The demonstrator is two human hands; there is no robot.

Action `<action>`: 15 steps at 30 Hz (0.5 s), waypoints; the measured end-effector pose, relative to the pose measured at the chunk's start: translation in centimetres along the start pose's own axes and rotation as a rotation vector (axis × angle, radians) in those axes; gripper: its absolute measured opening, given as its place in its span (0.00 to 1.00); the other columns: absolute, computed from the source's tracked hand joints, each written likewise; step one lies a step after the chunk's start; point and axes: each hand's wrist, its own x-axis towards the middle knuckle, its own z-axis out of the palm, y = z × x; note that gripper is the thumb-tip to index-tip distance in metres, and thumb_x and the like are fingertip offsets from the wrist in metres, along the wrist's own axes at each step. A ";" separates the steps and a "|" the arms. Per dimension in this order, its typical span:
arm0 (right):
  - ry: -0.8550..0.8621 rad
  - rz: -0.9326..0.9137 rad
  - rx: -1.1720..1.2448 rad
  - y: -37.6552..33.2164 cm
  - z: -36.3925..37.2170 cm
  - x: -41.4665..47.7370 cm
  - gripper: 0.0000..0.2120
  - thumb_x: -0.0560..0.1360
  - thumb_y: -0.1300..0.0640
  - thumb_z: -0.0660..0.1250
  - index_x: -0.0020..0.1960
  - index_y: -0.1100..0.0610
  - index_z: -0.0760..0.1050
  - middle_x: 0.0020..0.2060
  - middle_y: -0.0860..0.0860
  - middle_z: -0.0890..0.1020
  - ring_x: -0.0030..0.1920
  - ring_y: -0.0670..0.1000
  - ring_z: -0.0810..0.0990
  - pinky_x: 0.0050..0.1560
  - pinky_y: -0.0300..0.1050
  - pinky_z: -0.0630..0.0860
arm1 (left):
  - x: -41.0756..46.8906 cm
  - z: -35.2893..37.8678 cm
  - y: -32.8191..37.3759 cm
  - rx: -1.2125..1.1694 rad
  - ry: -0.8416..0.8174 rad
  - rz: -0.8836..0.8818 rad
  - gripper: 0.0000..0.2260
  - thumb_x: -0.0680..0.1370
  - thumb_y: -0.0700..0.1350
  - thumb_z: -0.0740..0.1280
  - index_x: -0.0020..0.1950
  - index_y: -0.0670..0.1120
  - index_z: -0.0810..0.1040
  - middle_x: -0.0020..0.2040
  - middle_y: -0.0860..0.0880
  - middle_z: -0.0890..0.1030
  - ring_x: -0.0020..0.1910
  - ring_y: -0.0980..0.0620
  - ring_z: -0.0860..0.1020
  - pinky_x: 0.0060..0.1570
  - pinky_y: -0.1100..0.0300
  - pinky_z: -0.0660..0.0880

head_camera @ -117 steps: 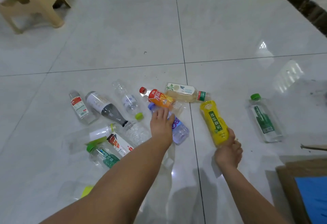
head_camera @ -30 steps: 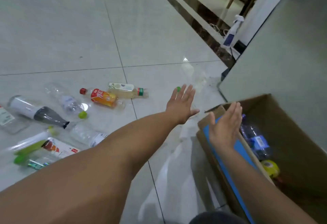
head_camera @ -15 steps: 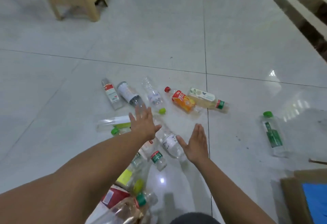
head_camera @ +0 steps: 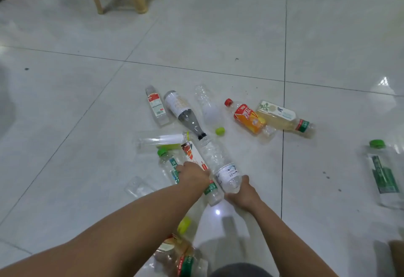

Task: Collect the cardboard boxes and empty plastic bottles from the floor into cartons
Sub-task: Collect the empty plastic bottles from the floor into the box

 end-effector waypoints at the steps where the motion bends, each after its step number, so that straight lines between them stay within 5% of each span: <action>1: -0.016 0.004 0.027 0.2 0.1 -0.1 0.33 0.72 0.57 0.69 0.68 0.60 0.52 0.56 0.57 0.75 0.50 0.56 0.75 0.43 0.42 0.69 | -0.3 0.2 0.4 -0.074 -0.020 0.004 0.29 0.77 0.50 0.66 0.70 0.36 0.61 0.69 0.37 0.64 0.67 0.39 0.67 0.65 0.51 0.67; 3: -0.059 0.041 0.170 0.8 0.4 -0.4 0.28 0.72 0.62 0.66 0.64 0.59 0.53 0.48 0.55 0.72 0.42 0.53 0.73 0.34 0.43 0.69 | -0.6 1.4 1.0 -0.231 -0.100 -0.028 0.36 0.75 0.47 0.69 0.75 0.38 0.54 0.71 0.37 0.64 0.68 0.38 0.67 0.67 0.49 0.67; 7: -0.043 0.098 0.370 2.4 0.1 -1.4 0.23 0.68 0.68 0.65 0.57 0.58 0.58 0.43 0.57 0.71 0.30 0.48 0.70 0.22 0.37 0.66 | -2.3 4.6 0.8 -0.560 -0.309 -0.133 0.55 0.73 0.49 0.73 0.72 0.53 0.23 0.72 0.40 0.66 0.66 0.37 0.70 0.65 0.41 0.69; 10: -0.001 0.077 0.447 3.8 -0.4 -2.5 0.19 0.59 0.64 0.70 0.49 0.61 0.70 0.33 0.54 0.73 0.22 0.45 0.68 0.21 0.34 0.63 | -3.4 5.6 1.2 -0.673 -0.296 -0.096 0.57 0.72 0.46 0.75 0.72 0.56 0.25 0.65 0.41 0.71 0.60 0.39 0.74 0.62 0.40 0.72; 13: -0.036 0.141 0.584 5.0 -1.4 -4.1 0.10 0.64 0.67 0.70 0.38 0.56 0.71 0.26 0.53 0.72 0.21 0.47 0.66 0.22 0.33 0.60 | -4.7 6.3 2.9 -0.757 -0.335 -0.070 0.53 0.74 0.42 0.72 0.73 0.55 0.26 0.56 0.43 0.72 0.55 0.41 0.76 0.61 0.42 0.73; 15: -0.076 0.175 0.711 5.9 -2.2 -5.1 0.11 0.66 0.69 0.69 0.36 0.56 0.70 0.22 0.50 0.72 0.19 0.46 0.64 0.23 0.33 0.59 | -6.0 6.7 4.3 -0.777 -0.337 -0.063 0.50 0.75 0.42 0.71 0.74 0.55 0.29 0.60 0.42 0.72 0.59 0.40 0.75 0.61 0.42 0.73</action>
